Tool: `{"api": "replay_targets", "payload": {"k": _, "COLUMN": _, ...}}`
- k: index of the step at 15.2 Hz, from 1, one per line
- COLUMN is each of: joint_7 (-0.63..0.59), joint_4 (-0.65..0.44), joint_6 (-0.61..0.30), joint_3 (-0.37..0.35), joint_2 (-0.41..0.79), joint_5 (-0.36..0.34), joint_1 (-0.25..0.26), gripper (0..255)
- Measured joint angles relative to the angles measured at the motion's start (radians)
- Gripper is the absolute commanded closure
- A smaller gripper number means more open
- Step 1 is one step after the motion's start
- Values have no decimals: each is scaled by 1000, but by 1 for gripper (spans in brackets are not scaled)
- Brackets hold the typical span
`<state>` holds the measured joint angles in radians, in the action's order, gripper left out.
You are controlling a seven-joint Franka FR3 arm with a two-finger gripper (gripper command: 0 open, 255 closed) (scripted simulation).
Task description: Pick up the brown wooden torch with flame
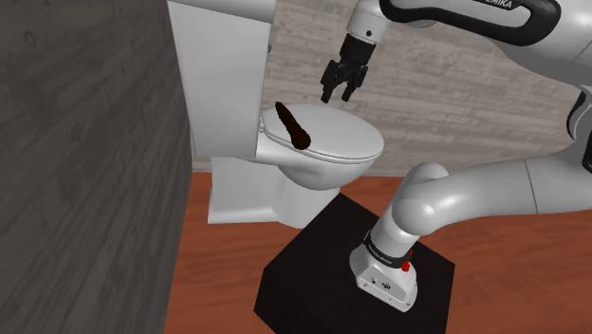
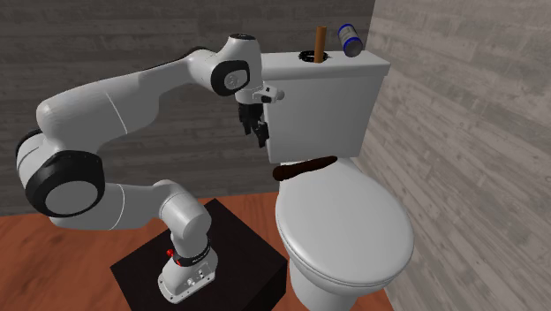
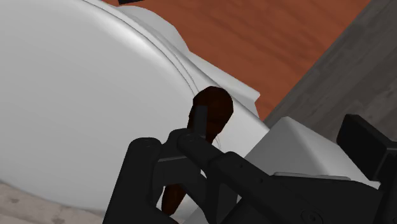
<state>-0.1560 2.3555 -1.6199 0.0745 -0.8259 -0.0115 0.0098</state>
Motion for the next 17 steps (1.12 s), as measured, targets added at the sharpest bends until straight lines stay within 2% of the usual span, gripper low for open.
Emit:
{"api": "replay_targets", "payload": {"k": 3, "joint_7": -3, "joint_4": 3, "joint_6": -39, "joint_3": 9, "joint_2": 32, "joint_5": 1, "joint_1": -5, "gripper": 0}}
{"api": "replay_targets", "payload": {"k": 10, "joint_7": -1, "joint_4": 26, "joint_6": -275, "joint_3": 71, "joint_2": 216, "joint_5": 15, "joint_1": -27, "gripper": 0}}
{"api": "replay_targets", "payload": {"k": 17, "joint_7": 19, "joint_4": -34, "joint_6": -475, "joint_3": 139, "joint_2": 449, "joint_5": 67, "joint_1": -33, "gripper": 0}}
